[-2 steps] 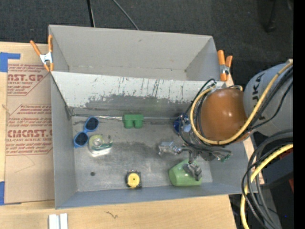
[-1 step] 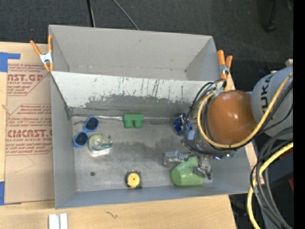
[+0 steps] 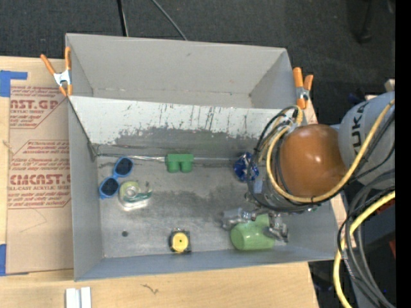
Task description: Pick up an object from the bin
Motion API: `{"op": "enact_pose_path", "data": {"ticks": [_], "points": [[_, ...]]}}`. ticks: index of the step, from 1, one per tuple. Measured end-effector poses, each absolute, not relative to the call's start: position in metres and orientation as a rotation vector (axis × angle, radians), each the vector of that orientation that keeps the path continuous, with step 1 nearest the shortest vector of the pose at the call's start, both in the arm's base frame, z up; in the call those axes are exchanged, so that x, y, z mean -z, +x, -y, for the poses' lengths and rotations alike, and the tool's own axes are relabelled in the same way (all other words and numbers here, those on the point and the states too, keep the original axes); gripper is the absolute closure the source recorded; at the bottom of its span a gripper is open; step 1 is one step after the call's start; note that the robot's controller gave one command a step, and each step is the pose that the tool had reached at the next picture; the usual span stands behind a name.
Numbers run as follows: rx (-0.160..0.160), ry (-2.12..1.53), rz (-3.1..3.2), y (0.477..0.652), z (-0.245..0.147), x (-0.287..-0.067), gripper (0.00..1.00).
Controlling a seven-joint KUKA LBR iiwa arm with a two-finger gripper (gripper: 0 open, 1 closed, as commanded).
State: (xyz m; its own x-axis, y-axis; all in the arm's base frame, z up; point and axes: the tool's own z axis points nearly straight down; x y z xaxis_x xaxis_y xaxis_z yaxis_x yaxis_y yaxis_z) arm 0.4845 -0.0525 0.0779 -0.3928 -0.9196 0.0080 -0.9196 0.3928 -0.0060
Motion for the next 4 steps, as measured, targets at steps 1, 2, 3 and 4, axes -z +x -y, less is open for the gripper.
{"op": "enact_pose_path", "data": {"ticks": [1,2,3,4], "points": [[-0.022,1.725,2.612,0.485,0.038,-0.080,0.00],[-0.020,1.811,2.555,0.484,0.041,-0.078,0.00],[-0.028,1.812,2.557,0.485,0.043,-0.079,1.00],[-0.002,1.672,2.665,0.481,0.034,-0.135,1.00]]}}
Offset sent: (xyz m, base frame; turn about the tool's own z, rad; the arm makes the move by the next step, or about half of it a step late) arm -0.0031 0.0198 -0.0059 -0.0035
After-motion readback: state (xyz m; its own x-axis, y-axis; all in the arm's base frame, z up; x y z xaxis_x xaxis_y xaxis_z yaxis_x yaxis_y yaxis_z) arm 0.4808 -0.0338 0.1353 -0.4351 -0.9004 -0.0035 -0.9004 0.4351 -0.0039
